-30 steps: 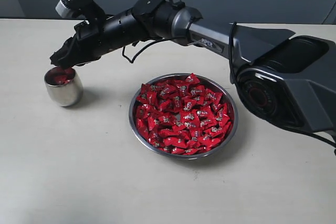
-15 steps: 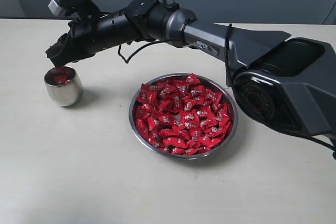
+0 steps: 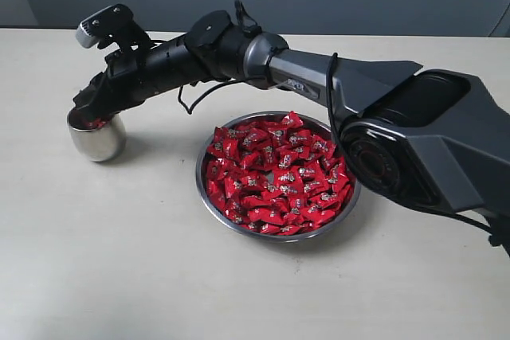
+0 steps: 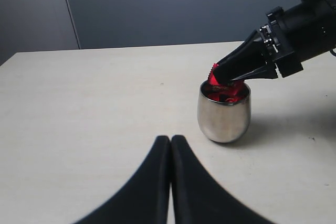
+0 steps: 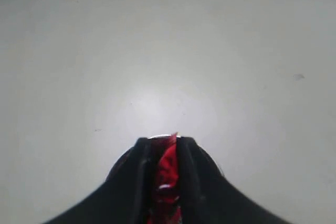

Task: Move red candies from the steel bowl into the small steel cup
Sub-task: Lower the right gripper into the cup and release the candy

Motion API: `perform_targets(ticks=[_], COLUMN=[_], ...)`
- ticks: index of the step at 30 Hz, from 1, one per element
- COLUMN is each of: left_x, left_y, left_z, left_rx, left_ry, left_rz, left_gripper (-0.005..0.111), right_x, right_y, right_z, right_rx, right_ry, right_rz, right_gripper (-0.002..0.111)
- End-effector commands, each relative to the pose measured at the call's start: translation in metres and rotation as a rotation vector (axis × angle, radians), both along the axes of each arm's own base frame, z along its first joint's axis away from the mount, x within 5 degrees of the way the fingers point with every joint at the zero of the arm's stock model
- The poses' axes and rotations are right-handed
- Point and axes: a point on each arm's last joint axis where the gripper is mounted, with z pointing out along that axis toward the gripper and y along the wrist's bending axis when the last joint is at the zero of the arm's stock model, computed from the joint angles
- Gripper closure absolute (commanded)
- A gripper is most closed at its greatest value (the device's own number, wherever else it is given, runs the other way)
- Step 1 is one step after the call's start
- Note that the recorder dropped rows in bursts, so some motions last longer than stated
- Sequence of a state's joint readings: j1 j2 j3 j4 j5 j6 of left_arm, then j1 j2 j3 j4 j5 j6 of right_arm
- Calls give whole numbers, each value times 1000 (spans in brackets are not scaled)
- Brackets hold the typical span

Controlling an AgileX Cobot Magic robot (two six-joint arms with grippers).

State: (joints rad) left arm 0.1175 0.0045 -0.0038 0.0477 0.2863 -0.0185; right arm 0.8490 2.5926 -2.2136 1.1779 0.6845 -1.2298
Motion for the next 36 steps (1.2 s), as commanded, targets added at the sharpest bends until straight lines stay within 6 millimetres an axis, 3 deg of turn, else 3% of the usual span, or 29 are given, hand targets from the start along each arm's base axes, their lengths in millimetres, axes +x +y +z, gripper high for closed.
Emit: perform_targets(ticks=[1,12,36], left_x=[0,0,0], left_y=[0,0,0], left_z=[-1,-1,-1], left_rx=[-3,-3,-3], left_ry=[-3,-3,-3], left_rz=[1,1,1], left_gripper=[106,106,106], right_x=[0,-3,-1], right_y=[1,-5,0], right_z=[2,-5,13], right_rx=[6,-124,-66], right_ry=[-3,-104,-126], right_rz=[-4,90,54], right_gripper=[109,109,109])
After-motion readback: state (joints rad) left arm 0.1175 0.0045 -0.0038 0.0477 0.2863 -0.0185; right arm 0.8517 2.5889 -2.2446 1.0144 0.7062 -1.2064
